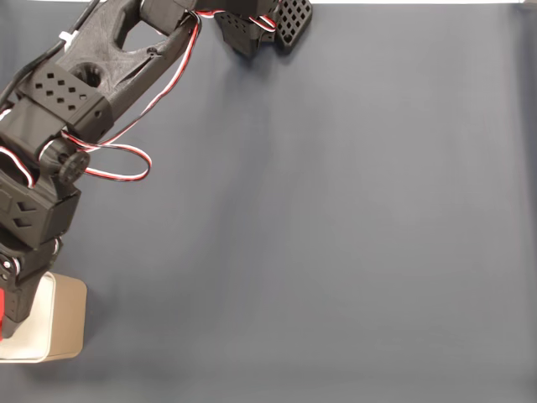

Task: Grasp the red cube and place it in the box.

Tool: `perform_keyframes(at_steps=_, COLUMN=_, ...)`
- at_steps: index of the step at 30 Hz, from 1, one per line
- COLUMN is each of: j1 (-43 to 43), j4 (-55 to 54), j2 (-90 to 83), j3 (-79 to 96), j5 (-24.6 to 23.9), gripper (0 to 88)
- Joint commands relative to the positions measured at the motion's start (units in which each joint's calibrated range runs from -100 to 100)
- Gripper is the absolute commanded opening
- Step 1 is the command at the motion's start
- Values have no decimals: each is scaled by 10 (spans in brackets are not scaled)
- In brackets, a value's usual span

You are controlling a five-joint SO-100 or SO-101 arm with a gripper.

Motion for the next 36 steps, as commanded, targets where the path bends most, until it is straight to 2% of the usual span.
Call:
perform_keyframes(at_steps=1, j1=7, j4=-1, j2=-5, j3=-35, j5=5, gripper=30)
perform_keyframes(at_steps=13, j1=8, j4=-2, j2=-5, j3=-36, j5=3, gripper=45)
perform_keyframes(at_steps=14, j1=8, j4=-3, j2=-5, j3=-36, j5=1, gripper=75)
perform_keyframes(at_steps=19, j1=10, j4=18, j2=-7, j3=-42, j5=-11, gripper=368)
perform_keyframes(at_steps=21, j1=11, j4=21, j2=-9, j3=-43, j5=-10, gripper=423)
perform_keyframes(at_steps=27, j1=11, j4=22, j2=-10, j3=-47, j5=-4, gripper=480)
perform_keyframes(at_steps=36, j1=11, j4=15, j2=-8, j3=-48, j5=-6, gripper=493)
